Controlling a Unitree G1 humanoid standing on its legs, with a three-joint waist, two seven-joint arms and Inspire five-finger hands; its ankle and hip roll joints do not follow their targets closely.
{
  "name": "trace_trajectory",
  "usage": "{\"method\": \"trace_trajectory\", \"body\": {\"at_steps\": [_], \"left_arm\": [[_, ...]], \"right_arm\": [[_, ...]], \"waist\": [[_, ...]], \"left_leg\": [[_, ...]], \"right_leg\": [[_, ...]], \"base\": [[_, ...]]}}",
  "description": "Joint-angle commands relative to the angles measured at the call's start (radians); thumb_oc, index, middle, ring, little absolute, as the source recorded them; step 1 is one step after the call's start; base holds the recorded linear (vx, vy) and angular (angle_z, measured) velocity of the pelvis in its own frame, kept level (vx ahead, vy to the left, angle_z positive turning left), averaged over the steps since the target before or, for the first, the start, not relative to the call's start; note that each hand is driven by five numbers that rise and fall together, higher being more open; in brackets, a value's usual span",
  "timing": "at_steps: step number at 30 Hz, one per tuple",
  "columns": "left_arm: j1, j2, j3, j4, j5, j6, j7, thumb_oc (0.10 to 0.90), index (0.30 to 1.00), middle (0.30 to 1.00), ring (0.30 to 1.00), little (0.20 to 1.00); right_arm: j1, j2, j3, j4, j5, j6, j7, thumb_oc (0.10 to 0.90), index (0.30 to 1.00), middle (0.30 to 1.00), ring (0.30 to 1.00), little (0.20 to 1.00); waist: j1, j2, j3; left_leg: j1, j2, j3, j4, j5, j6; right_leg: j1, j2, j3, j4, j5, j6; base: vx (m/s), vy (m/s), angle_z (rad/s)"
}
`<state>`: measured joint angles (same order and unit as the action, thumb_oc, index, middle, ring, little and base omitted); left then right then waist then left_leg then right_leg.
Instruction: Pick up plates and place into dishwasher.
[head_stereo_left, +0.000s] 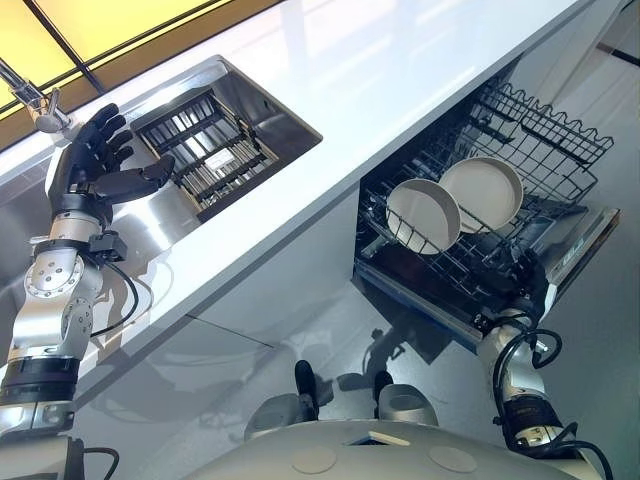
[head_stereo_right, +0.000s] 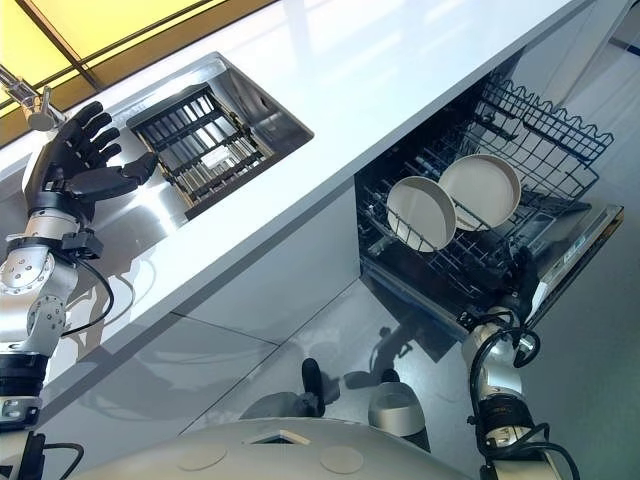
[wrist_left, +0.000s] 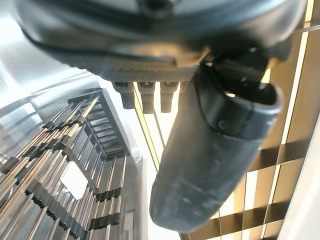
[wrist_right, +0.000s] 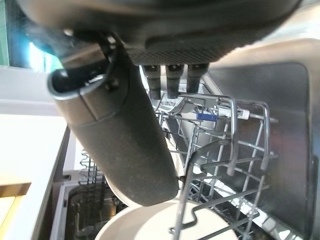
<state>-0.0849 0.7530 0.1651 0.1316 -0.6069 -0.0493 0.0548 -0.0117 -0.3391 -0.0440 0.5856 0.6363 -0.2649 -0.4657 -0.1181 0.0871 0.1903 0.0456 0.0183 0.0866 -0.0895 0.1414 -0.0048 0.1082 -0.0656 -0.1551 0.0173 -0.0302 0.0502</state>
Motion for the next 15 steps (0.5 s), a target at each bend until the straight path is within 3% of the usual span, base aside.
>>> {"method": "trace_trajectory", "body": {"at_steps": [1,6,8,11,15], "left_arm": [[-0.099,0.039,0.062,-0.059,0.006,-0.088,0.024,0.800,0.900,0.900,0.900,0.900],[-0.121,0.037,0.037,-0.085,0.014,-0.056,0.043,0.800,0.900,0.900,0.900,0.900],[-0.130,0.032,0.029,-0.074,0.018,-0.059,0.037,0.800,0.900,0.900,0.900,0.900],[-0.142,0.025,0.014,-0.053,0.018,-0.073,0.016,0.800,0.900,0.900,0.900,0.900],[-0.155,0.001,-0.016,-0.019,0.025,-0.112,0.007,0.800,0.900,0.900,0.900,0.900]], "right_arm": [[-0.038,0.025,0.040,0.019,0.182,0.004,0.061,0.800,0.900,0.900,0.900,0.900],[-0.056,0.064,0.082,-0.009,0.289,0.005,0.189,0.800,0.900,0.900,0.900,0.900],[-0.066,0.078,0.109,-0.027,0.377,0.031,0.292,0.800,0.900,0.900,0.900,0.900],[-0.093,0.099,0.160,-0.079,0.625,0.082,0.541,0.800,0.900,0.900,0.900,0.900],[-0.154,0.117,0.255,-0.234,0.732,0.083,0.697,0.800,0.900,0.900,0.900,0.900]], "waist": [[0.027,0.033,-0.060],[0.043,0.033,-0.057],[0.052,0.032,-0.057],[0.070,0.026,-0.056],[0.084,0.017,-0.050]], "left_leg": [[0.027,-0.049,0.013,0.035,-0.163,-0.015],[0.024,-0.048,-0.002,0.039,-0.164,-0.013],[0.021,-0.048,-0.007,0.043,-0.165,-0.013],[0.019,-0.048,-0.018,0.052,-0.170,-0.013],[0.006,-0.049,-0.025,0.071,-0.175,-0.014]], "right_leg": [[-0.116,0.033,-0.015,0.148,-0.093,0.070],[-0.114,0.034,-0.020,0.155,-0.096,0.064],[-0.113,0.034,-0.023,0.157,-0.097,0.062],[-0.111,0.032,-0.030,0.160,-0.099,0.057],[-0.112,0.033,-0.035,0.157,-0.098,0.050]], "base": [[0.03,-0.014,0.04],[0.02,-0.007,0.06],[0.04,-0.003,0.05],[0.04,-0.008,0.01],[0.02,0.005,0.00]]}}
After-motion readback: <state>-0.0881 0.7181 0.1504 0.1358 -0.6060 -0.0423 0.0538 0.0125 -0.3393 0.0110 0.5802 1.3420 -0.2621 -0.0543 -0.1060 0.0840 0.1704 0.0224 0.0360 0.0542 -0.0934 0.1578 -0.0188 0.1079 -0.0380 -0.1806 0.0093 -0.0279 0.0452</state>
